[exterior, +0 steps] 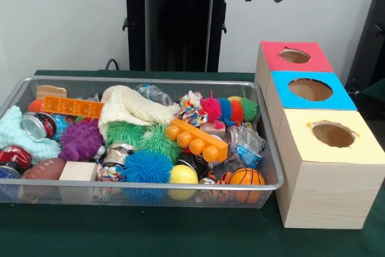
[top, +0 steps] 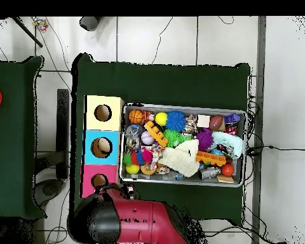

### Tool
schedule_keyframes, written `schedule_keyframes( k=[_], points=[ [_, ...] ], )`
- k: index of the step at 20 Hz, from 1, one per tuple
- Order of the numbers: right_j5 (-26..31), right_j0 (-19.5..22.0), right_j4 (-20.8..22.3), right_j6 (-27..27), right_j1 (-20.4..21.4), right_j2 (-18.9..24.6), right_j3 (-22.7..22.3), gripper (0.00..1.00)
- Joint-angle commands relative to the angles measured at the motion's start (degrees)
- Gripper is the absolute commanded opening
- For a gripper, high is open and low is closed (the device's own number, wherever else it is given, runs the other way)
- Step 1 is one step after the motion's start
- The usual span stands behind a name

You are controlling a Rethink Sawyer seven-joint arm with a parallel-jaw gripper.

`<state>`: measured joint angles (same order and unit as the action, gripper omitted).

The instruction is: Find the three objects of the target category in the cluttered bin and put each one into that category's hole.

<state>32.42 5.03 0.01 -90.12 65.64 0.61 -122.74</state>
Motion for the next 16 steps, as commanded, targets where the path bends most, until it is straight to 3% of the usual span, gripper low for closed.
schedule_keyframes(
  k=[1,9,12,16],
  points=[
    [-4.73,5.75,-0.32,0.07,-7.84,7.95,2.62,1.00],
    [-5.69,8.51,0.53,-0.46,-11.24,11.24,3.11,1.00],
    [-5.36,8.38,1.27,-1.46,-10.85,10.98,2.72,1.00],
    [-7.06,7.51,2.58,-3.15,-13.28,9.98,4.39,1.00]
  ],
)
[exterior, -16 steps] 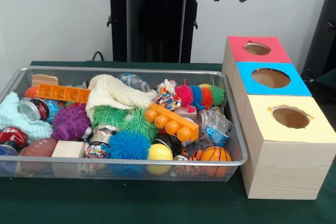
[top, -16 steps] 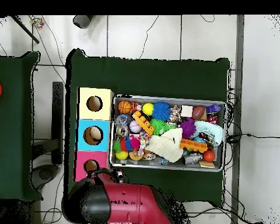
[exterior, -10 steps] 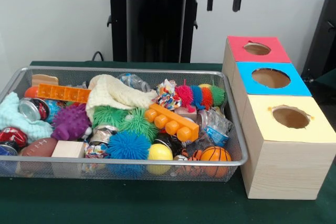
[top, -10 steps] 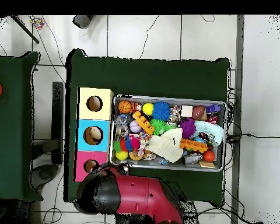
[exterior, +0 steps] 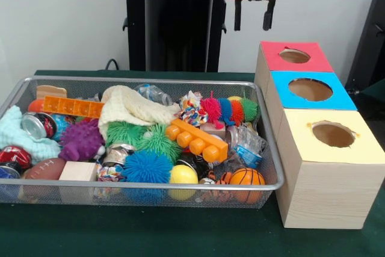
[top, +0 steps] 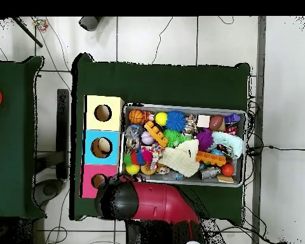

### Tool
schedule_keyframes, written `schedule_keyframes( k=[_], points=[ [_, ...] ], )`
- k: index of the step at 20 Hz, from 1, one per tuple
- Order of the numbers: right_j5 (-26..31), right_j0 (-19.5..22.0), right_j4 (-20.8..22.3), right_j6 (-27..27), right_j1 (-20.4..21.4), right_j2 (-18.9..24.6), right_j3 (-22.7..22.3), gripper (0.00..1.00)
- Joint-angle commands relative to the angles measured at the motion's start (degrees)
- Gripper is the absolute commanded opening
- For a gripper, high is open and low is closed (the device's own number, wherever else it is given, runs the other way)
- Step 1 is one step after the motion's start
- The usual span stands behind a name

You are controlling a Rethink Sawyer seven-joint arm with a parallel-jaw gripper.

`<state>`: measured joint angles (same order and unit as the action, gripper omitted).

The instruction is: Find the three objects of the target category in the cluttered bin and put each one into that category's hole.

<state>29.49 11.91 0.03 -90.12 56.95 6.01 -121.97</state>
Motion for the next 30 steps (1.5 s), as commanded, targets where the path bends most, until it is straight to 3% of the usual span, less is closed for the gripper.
schedule_keyframes(
  k=[1,7,13,16,30],
  points=[
    [-4.30,0.01,3.00,-3.74,-4.92,3.87,3.98,1.00],
    [-4.91,-2.45,4.18,-6.15,-6.32,1.59,4.23,1.00],
    [-3.27,-1.46,0.63,-6.07,-6.02,4.24,3.70,1.00],
    [-3.57,-1.83,0.38,-6.69,-5.57,4.16,2.55,1.00],
    [-1.56,-0.29,-0.25,-5.55,-6.12,4.56,5.21,1.00]
  ],
)
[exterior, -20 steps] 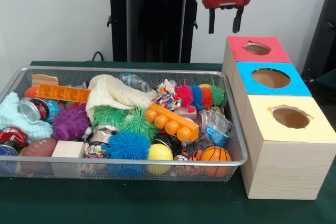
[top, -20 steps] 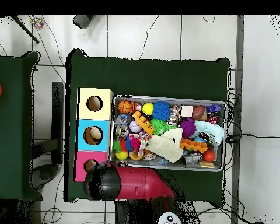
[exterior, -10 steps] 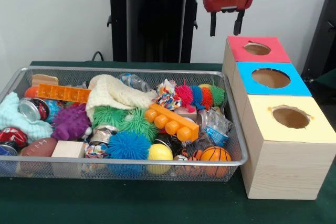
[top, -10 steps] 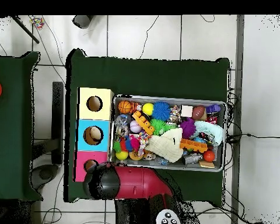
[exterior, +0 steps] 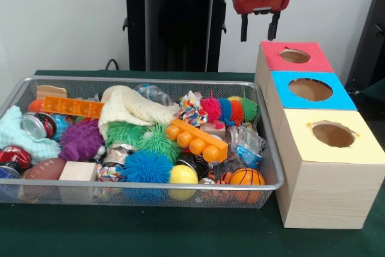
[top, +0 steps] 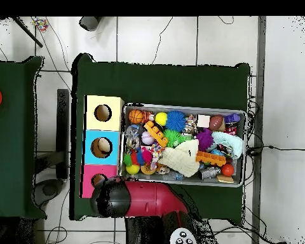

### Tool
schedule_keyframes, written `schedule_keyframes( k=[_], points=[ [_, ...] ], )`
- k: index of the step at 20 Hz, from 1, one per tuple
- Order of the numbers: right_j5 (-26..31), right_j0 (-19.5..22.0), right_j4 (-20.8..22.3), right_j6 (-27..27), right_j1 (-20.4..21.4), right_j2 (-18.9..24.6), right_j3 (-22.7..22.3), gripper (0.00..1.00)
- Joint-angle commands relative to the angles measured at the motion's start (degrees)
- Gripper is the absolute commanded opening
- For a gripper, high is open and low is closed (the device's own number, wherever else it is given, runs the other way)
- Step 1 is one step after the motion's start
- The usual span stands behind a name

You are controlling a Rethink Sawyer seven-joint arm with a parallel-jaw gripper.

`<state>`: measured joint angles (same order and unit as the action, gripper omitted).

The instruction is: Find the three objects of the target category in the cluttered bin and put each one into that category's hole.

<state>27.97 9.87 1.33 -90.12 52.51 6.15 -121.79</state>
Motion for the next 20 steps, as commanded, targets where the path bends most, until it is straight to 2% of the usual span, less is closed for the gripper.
schedule_keyframes(
  k=[1,5,8,11,16,20],
  points=[
    [-0.09,2.09,-1.46,-5.06,-2.20,4.77,5.21,1.00],
    [2.63,0.77,0.98,-4.60,-5.75,2.56,10.59,1.00],
    [6.15,1.28,1.13,-3.44,-4.33,2.38,14.60,1.00],
    [10.85,0.46,3.34,-1.98,-3.06,0.88,18.64,1.00],
    [14.47,1.48,4.56,0.08,-1.72,1.42,20.64,1.00],
    [14.48,5.08,3.85,3.48,-2.16,4.39,21.13,1.00]
  ],
)
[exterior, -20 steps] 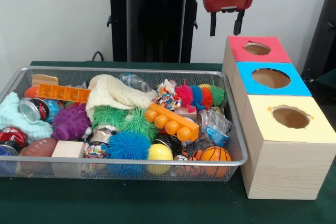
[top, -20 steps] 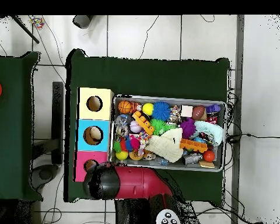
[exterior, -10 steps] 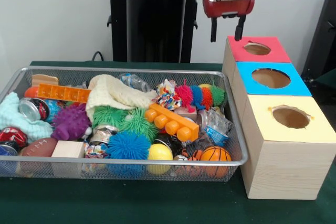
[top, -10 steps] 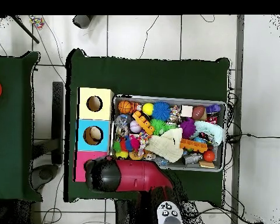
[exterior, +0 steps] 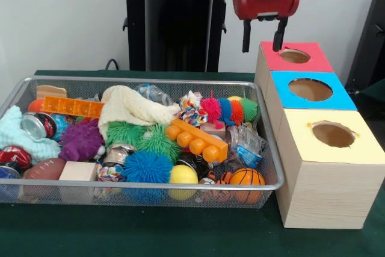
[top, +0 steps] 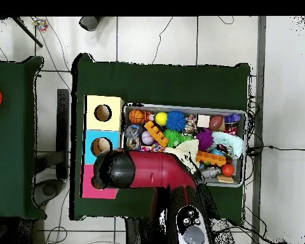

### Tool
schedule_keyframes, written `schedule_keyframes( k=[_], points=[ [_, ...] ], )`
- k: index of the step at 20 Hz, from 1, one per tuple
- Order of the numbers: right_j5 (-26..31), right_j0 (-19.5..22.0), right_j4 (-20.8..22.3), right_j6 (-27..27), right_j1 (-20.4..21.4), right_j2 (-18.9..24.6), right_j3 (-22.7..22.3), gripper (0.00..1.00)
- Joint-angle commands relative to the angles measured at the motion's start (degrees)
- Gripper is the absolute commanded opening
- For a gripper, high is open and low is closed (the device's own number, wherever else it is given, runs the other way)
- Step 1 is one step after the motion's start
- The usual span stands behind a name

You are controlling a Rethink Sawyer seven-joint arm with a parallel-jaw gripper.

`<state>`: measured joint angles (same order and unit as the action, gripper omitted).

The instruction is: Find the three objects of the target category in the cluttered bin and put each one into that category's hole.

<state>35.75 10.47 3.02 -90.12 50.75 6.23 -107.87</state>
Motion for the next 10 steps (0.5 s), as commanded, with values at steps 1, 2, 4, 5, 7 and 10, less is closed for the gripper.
schedule_keyframes(
  k=[1,2,4,5,7,10],
  points=[
    [6.86,5.25,2.19,4.24,-1.06,4.87,7.86,1.00],
    [6.94,6.05,2.19,4.95,-1.65,5.49,8.38,1.00],
    [7.44,7.23,3.30,6.39,-2.81,6.04,9.76,1.00],
    [7.64,7.56,4.39,6.93,-3.36,5.91,10.73,1.00],
    [6.98,8.04,5.89,6.78,-4.42,5.66,11.80,1.00],
    [6.79,8.02,7.67,5.82,-5.42,5.14,13.91,1.00]
  ],
)
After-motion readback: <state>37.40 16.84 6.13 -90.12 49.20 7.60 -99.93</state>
